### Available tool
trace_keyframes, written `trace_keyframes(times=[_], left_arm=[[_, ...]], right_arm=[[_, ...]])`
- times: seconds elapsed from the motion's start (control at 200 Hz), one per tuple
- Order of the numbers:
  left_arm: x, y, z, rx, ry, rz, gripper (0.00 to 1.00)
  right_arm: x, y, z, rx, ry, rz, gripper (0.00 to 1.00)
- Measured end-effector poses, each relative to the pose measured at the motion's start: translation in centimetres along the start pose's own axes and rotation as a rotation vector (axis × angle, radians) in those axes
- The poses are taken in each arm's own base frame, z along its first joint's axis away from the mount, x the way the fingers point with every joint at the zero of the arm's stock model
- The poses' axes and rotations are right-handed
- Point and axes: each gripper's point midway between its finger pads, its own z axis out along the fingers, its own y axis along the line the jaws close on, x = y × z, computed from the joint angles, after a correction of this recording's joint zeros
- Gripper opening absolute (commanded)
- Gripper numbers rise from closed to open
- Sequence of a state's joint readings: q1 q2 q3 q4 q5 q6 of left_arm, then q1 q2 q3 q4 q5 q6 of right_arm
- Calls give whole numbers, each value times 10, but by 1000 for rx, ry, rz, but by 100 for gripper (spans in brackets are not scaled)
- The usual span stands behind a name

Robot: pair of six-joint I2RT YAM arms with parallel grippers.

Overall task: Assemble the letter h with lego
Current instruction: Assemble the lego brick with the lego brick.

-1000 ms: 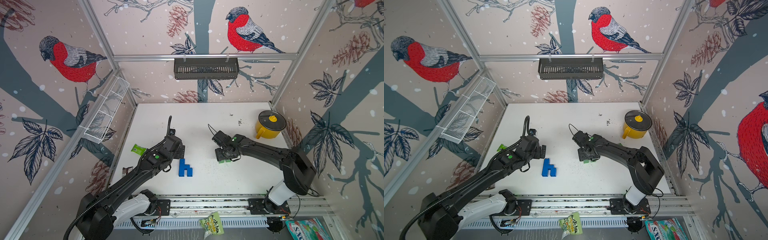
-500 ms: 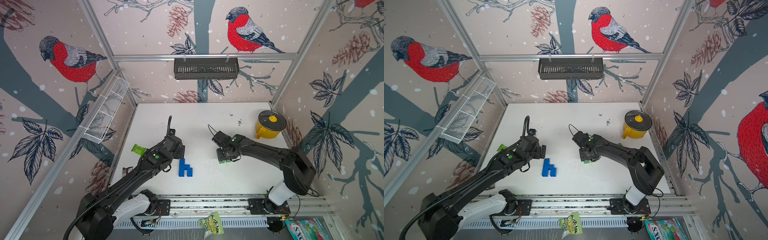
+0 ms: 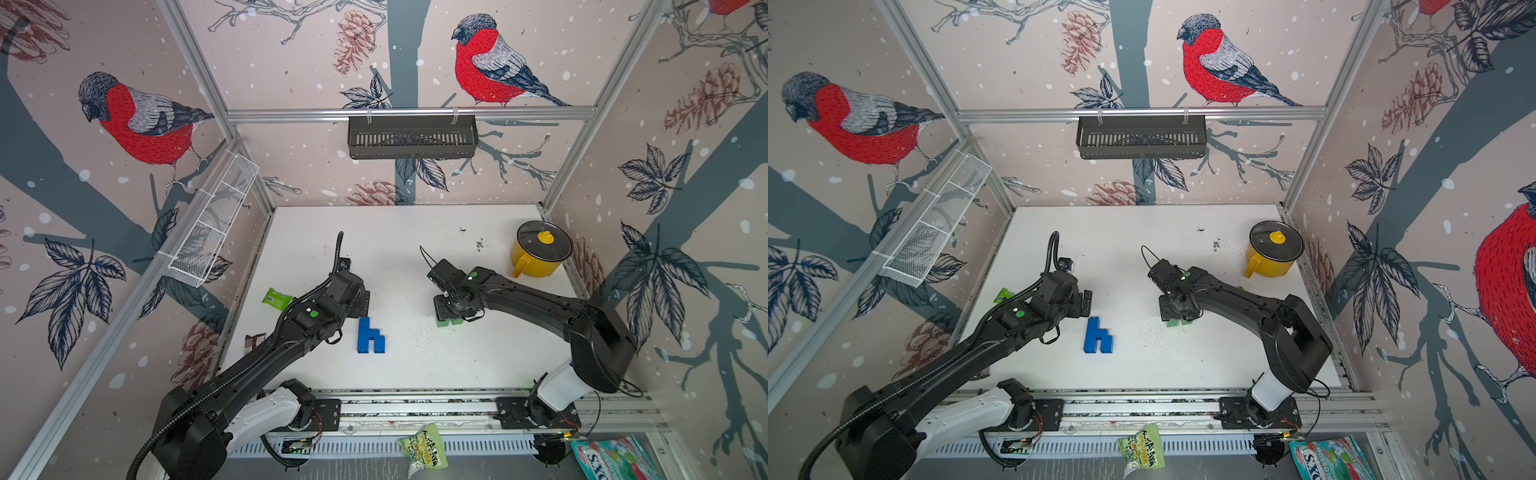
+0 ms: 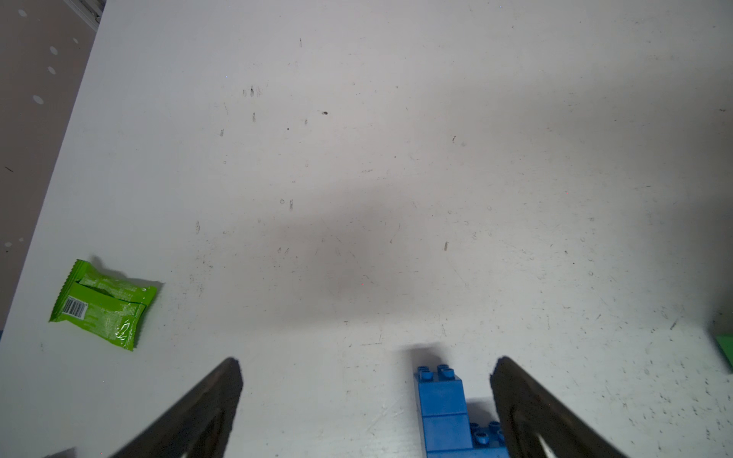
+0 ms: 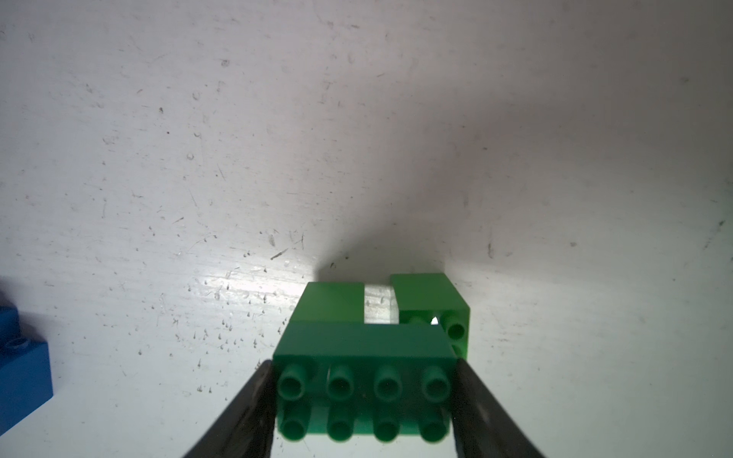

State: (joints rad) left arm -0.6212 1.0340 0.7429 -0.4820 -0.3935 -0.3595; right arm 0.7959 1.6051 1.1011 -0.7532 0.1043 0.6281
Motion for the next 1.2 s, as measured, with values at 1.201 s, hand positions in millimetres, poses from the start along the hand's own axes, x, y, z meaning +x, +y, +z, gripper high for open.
trace_keyframes(times=[1.201], left_arm=[[0, 0, 0, 0, 2, 1, 98]], right_arm=[[-6, -3, 14, -3, 34, 3, 41]])
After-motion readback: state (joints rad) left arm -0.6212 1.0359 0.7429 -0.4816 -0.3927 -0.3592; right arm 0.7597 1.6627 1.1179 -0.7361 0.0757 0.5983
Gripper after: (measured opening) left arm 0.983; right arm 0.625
